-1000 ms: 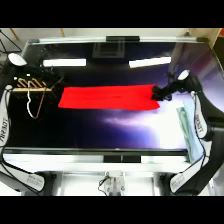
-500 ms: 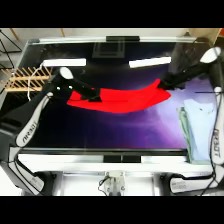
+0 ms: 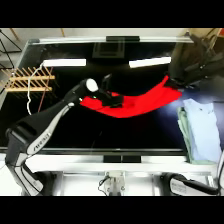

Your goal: Fold the shirts.

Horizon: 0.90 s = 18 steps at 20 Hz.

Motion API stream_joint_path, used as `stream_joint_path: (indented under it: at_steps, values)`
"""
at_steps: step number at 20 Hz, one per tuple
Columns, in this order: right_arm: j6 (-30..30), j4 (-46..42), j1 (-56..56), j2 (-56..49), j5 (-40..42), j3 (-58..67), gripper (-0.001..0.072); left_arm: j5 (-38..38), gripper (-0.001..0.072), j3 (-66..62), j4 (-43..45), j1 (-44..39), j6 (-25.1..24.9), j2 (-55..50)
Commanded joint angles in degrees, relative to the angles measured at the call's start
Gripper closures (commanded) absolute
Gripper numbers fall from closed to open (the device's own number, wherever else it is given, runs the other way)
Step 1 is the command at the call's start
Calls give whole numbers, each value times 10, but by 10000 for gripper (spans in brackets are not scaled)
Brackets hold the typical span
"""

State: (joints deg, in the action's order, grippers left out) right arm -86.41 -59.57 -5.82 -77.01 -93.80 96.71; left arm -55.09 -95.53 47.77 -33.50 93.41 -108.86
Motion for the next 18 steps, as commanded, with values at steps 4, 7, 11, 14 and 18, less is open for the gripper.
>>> stream_joint_path:
  at_steps: [4, 7, 11, 14, 18]
  values:
    - [-15, 42, 0, 74, 2, 0, 647, 100, 676, 0, -119, -70, -13, -38]
    - [-15, 42, 0, 65, 20, 0, 647, 89, 678, -1, -102, -21, -38, -11]
    - [-15, 37, 54, 18, 105, 0, 647, -7, 678, -1, 14, 108, -35, 85]
    - [-20, 1, 149, -59, 169, 0, 647, -82, 677, -1, 102, 214, -27, 180]
    - [-36, 0, 260, -188, 261, 0, 647, -150, 677, -1, 118, 351, -28, 310]
